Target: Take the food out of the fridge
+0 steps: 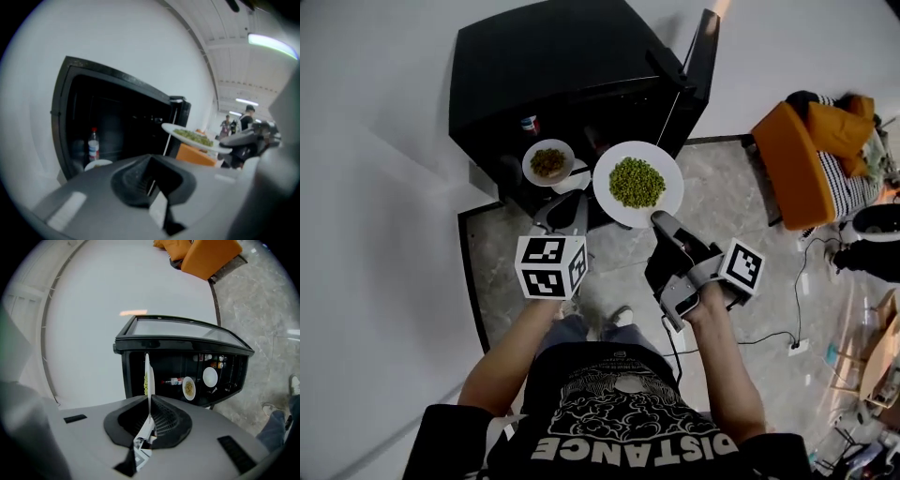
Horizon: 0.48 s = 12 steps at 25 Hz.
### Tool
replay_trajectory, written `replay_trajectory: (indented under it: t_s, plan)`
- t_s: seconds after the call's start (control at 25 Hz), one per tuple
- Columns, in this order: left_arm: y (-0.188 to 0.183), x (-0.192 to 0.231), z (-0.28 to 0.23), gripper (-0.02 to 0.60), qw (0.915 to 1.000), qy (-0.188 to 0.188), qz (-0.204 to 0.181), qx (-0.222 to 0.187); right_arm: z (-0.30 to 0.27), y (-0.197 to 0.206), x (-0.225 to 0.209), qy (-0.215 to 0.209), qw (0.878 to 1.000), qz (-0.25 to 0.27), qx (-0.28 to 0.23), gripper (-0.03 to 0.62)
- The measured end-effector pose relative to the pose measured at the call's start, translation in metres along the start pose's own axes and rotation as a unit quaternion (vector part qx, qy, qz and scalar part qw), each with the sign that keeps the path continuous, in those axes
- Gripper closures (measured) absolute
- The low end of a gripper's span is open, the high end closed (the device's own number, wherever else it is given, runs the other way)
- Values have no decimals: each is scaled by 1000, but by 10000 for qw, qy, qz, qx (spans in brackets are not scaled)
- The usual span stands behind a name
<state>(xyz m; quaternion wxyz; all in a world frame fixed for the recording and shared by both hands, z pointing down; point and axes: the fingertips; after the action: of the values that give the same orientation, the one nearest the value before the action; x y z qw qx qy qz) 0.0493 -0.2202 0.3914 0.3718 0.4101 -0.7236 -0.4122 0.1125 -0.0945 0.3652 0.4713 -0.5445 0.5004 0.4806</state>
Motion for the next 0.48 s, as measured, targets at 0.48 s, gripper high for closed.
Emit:
replay_trajectory:
  t_s: [0.48]
  plan:
    - [-25,18,2,580,9950,955,-286,-2,-26,-4,105,-469,9968,316,-574,582]
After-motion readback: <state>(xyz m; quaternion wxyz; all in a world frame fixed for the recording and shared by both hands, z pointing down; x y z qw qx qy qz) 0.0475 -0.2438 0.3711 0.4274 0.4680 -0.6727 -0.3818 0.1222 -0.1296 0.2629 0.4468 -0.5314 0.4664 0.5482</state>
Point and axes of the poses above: the fingertips, and each gripper's own axes: z backward along the fingers, x to its left, y out of its underside, and after that the axes turned 1 degree about x, right-handed
